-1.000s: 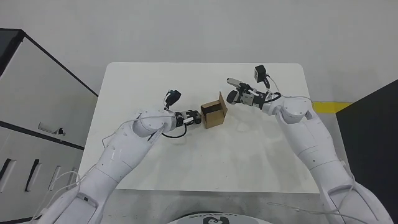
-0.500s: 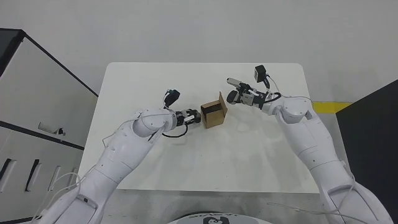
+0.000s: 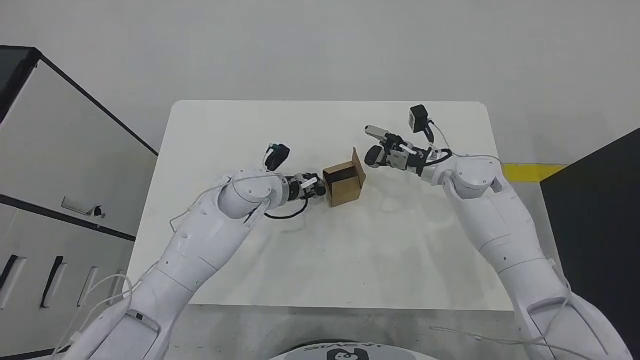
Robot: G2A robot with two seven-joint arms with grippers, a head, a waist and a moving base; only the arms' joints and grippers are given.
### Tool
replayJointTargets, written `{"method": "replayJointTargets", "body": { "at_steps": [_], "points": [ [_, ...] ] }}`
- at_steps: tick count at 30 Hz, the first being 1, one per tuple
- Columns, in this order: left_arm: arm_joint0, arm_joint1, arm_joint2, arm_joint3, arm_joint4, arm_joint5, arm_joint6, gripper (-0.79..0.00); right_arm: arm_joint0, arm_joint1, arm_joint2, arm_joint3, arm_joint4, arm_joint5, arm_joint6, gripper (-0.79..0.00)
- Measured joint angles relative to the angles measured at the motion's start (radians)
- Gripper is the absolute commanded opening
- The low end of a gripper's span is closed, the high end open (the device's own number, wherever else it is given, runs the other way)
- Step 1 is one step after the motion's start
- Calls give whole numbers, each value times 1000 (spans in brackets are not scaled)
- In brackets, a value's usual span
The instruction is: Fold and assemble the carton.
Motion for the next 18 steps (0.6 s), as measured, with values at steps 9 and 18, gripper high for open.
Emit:
{"method": "replayJointTargets", "body": {
  "at_steps": [9,18],
  "points": [
    [19,-9,-16,15,-92,38,25,-785,0,0,0,0,0,0,0,0],
    [19,-14,-18,19,-126,29,31,-785,2,0,0,-20,-1,0,-3,0]
  ]
}}
